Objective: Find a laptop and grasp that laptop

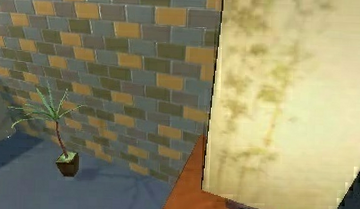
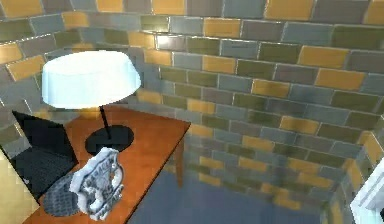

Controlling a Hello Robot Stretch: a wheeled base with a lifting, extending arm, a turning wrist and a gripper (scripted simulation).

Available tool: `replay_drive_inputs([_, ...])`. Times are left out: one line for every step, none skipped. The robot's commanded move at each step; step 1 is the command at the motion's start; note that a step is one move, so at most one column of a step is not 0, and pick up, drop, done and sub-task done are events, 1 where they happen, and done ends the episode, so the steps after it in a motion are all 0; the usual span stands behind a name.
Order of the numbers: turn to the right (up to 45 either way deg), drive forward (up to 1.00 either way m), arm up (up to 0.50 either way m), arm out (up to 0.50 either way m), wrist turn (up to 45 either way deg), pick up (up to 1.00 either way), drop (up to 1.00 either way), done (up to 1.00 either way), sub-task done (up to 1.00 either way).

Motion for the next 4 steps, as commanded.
replay_drive_inputs([0.0, 0.1, 0.0, 0.0, 0.0, 0.0, 0.0, 0.0, 0.0])
replay_drive_inputs([-36.0, 0.0, 0.0, 0.0, 0.0, 0.0, 0.0, 0.0, 0.0])
replay_drive_inputs([0.0, 0.0, 0.5, 0.0, 0.0, 0.0, 0.0, 0.0, 0.0])
replay_drive_inputs([0.0, 0.0, 0.22, 0.0, 0.0, 0.0, 0.0, 0.0, 0.0])
